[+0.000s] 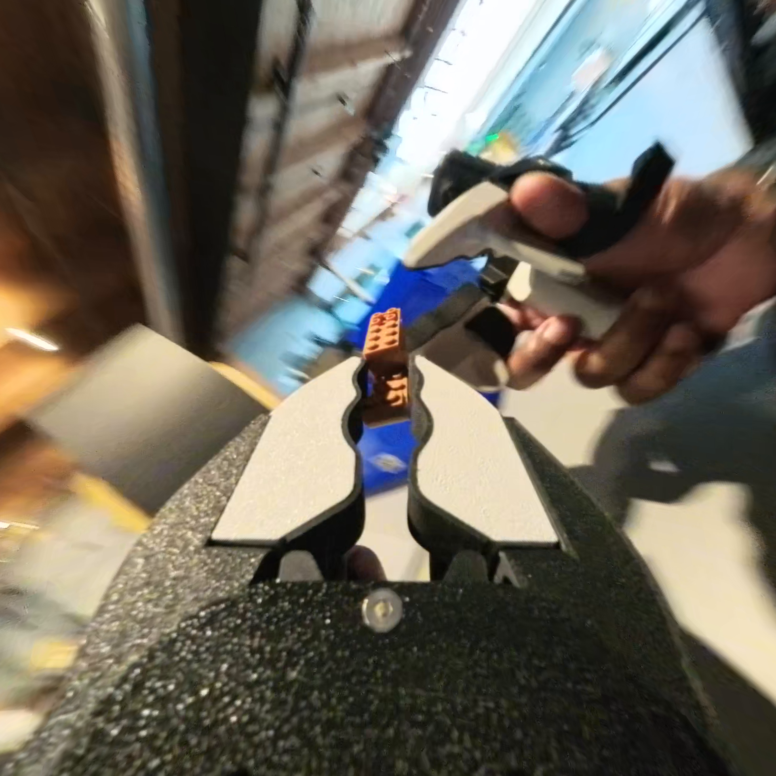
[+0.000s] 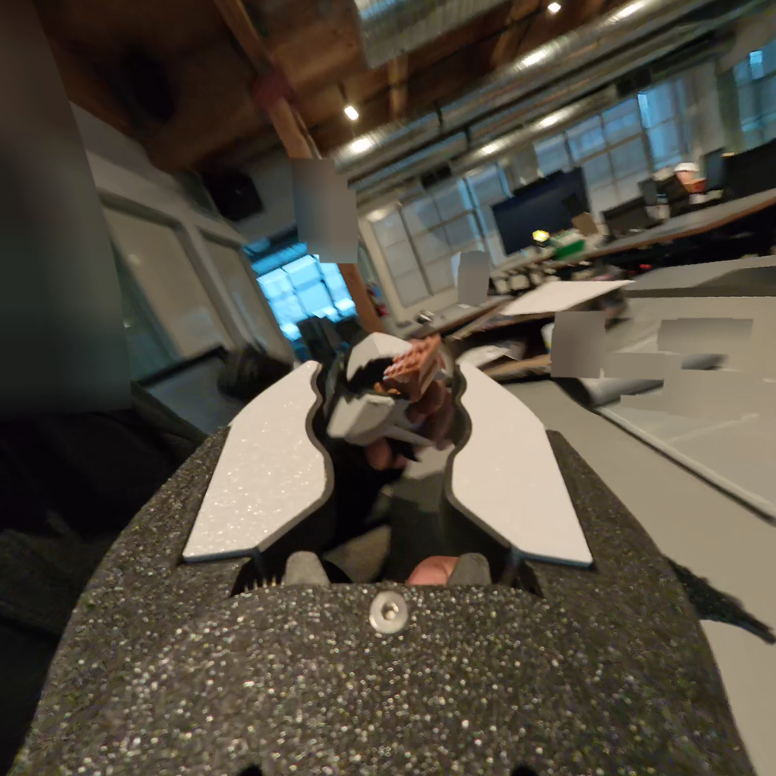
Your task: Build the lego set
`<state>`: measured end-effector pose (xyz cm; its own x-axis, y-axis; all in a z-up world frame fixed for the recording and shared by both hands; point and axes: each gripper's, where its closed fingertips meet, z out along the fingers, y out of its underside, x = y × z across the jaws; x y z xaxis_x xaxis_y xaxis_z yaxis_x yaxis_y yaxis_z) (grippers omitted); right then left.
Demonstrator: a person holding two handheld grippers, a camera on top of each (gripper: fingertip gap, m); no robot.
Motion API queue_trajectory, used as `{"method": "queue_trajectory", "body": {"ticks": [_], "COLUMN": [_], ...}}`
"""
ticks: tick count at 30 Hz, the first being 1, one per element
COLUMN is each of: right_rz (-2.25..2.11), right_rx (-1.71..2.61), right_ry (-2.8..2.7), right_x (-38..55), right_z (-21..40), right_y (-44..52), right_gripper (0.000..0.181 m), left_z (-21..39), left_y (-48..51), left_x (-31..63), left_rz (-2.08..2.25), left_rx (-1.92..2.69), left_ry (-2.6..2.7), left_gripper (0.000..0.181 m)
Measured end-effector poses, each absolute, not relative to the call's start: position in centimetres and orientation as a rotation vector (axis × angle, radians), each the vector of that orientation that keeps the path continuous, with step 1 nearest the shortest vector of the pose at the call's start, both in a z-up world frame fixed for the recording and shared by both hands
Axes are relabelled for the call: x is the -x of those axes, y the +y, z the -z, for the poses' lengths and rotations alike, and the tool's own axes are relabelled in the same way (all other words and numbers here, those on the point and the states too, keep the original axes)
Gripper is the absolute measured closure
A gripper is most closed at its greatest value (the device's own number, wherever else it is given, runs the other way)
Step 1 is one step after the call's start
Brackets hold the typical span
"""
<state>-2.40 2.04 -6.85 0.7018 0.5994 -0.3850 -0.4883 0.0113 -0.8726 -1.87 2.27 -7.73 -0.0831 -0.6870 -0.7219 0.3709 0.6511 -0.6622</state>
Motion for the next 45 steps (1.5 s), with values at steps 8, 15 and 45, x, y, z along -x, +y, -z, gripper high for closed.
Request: {"method": "queue_trajectory", "body": {"ticks": [8,15,45], "right_rz": [-0.483,-0.492,-0.765], "right_rx": [1.602,1.733,1.808], "right_ry": [-0.216,-0.308,-0.334], "right_x": [0.0,1.6,3.1], "right_z": [10.6,12.8,14.9], "right_y": [3.1,3.2,2.3], "right_gripper": [0.121,0.125,0.164], "left_z": [10.3,12.9,15.1], "left_y": [3.0,2.9,1.9], "left_x": [2.1,2.0,2.8], "left_rz": [1.449,1.615,1.653], "left_rx": [0.583,0.751,0.736], "left_ry": [1.662,1.809,1.954], "left_gripper": [0.163,0.163,0.162]}}
